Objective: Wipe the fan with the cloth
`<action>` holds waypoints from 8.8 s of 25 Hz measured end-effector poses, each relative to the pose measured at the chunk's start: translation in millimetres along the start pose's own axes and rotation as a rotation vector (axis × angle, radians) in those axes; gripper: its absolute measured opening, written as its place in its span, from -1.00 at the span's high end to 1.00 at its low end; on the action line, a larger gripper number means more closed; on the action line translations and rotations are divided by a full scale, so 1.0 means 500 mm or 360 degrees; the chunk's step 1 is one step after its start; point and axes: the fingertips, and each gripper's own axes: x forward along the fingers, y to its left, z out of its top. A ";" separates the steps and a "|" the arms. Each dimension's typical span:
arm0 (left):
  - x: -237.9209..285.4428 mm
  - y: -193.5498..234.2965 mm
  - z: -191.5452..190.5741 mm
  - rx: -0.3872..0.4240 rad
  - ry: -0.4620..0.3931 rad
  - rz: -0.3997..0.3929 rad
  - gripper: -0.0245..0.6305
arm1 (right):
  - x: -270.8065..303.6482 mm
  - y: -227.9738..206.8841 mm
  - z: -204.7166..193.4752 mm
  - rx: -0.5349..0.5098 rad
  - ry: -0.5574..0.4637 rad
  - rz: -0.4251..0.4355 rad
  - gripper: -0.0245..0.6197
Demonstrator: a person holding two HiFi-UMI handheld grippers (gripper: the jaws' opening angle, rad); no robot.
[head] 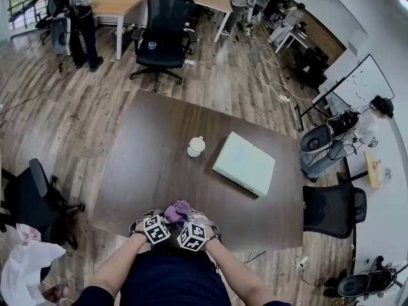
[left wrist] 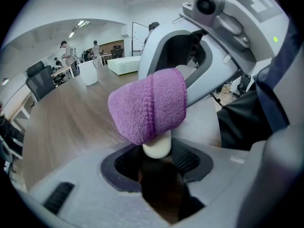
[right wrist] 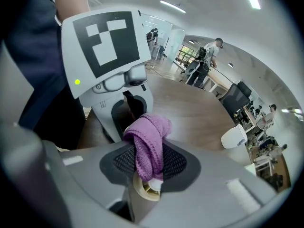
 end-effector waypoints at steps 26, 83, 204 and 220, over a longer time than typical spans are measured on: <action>0.000 -0.003 -0.001 -0.0001 -0.0004 0.0011 0.33 | -0.079 -0.022 -0.167 0.0752 -0.0033 -0.0166 0.56; 0.101 -0.020 0.153 0.0336 0.0293 -0.0130 -0.26 | -0.086 0.036 -0.385 0.1596 -0.0094 -0.0261 0.56; -0.409 -0.206 0.403 0.0084 -0.1236 -0.0497 -0.24 | -0.478 -0.181 0.031 0.1093 -0.0969 -0.0623 0.57; -0.496 -0.166 0.426 -0.0195 -0.1567 -0.0587 -0.24 | -0.515 -0.169 0.086 0.0912 -0.1002 -0.0740 0.57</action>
